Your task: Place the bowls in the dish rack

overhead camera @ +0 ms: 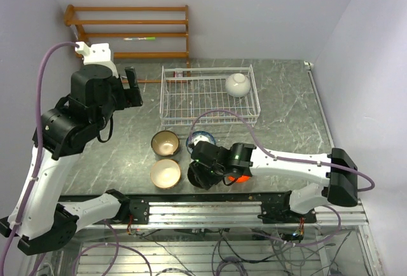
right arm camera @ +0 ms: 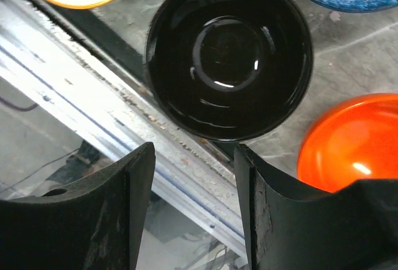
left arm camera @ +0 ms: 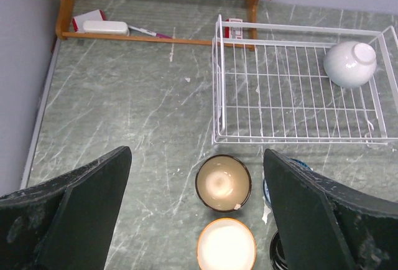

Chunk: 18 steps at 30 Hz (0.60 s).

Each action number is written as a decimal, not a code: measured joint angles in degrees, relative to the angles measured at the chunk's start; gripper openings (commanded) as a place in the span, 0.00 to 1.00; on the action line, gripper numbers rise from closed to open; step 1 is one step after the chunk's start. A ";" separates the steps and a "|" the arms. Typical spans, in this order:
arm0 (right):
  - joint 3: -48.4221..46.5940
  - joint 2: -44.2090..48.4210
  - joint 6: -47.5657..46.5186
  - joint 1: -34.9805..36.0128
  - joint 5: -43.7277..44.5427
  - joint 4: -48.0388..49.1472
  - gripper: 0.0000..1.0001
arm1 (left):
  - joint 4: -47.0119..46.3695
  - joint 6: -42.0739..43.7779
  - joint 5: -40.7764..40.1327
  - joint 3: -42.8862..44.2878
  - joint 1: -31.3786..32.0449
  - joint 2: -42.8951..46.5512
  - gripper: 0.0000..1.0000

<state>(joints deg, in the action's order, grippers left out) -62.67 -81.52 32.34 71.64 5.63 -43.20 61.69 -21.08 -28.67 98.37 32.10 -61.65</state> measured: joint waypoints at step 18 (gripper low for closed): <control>8.46 4.87 11.08 0.33 10.23 -7.74 0.53 | 3.06 -1.46 -1.70 0.90 0.00 2.51 0.99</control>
<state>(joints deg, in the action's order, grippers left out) -54.22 -76.64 43.42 71.96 15.86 -50.94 64.75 -22.55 -30.37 99.26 32.10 -59.13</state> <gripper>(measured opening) 0.541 0.988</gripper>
